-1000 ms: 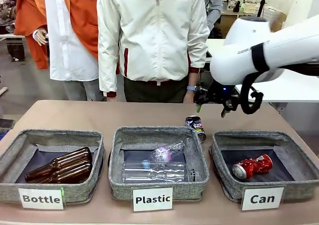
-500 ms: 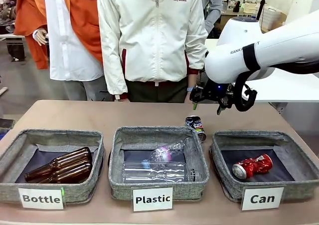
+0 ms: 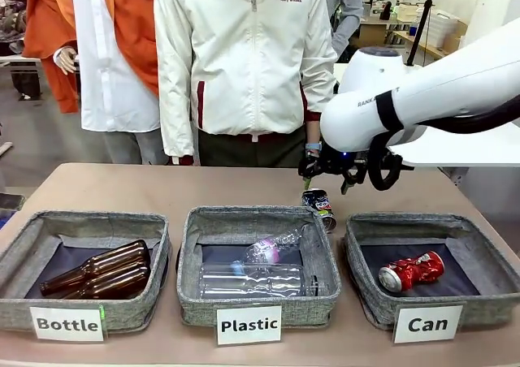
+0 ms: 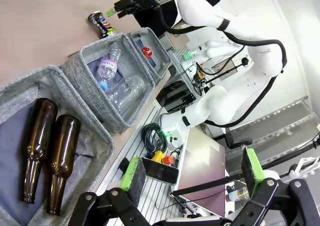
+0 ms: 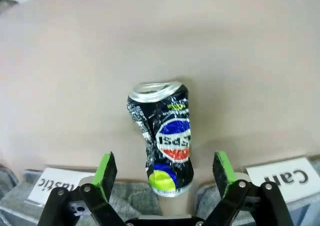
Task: Sort the can waste into the basket.
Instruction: Pick up the can waste from the table and place it in the right Fabric basket.
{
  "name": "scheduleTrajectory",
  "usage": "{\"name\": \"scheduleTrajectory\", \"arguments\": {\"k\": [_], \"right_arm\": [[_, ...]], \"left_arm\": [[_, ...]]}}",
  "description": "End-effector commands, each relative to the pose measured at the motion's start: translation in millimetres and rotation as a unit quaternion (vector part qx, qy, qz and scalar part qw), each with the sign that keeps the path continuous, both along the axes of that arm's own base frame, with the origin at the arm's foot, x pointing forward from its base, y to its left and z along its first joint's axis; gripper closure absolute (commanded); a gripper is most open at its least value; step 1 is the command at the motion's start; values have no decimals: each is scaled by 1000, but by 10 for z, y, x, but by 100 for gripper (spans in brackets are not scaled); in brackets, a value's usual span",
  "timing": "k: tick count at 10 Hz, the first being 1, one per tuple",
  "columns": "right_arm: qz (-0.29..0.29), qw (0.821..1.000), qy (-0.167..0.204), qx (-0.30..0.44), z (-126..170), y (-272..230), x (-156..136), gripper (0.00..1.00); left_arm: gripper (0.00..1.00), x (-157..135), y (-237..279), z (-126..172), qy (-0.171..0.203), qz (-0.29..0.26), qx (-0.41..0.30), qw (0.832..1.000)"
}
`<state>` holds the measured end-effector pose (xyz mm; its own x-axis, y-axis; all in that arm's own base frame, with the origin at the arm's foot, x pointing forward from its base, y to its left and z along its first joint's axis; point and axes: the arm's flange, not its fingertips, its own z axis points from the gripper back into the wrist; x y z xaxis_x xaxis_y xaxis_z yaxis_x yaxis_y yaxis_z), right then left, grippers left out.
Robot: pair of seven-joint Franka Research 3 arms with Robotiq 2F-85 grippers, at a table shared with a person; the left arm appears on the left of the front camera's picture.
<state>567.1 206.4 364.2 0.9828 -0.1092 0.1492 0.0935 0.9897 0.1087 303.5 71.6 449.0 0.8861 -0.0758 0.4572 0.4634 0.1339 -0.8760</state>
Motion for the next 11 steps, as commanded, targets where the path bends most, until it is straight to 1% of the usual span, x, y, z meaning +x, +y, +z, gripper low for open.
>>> {"name": "scheduleTrajectory", "arguments": {"k": [1,3,5,6,7,9,10,11], "right_arm": [[51,998,-5,-26,-146,43,217,0],[79,996,3,-50,-337,73,310,0],[81,994,19,-65,-522,99,405,0],[82,994,21,-66,-573,132,426,0],[61,995,26,-81,-604,158,456,0],[69,993,35,-93,-645,214,462,0],[67,992,33,-104,-669,223,464,0],[68,992,43,-101,-683,224,464,60]], "left_arm": [[0,-15,3,51,4,2,-10,1000],[0,-15,3,51,4,2,-10,1000],[0,-15,3,51,4,2,-10,1000],[0,-15,3,51,4,2,-10,1000],[0,-15,3,51,4,2,-10,1000],[0,-15,3,51,4,2,-10,1000],[0,-15,3,51,4,2,-10,1000],[0,-15,3,51,4,2,-10,1000]]}}
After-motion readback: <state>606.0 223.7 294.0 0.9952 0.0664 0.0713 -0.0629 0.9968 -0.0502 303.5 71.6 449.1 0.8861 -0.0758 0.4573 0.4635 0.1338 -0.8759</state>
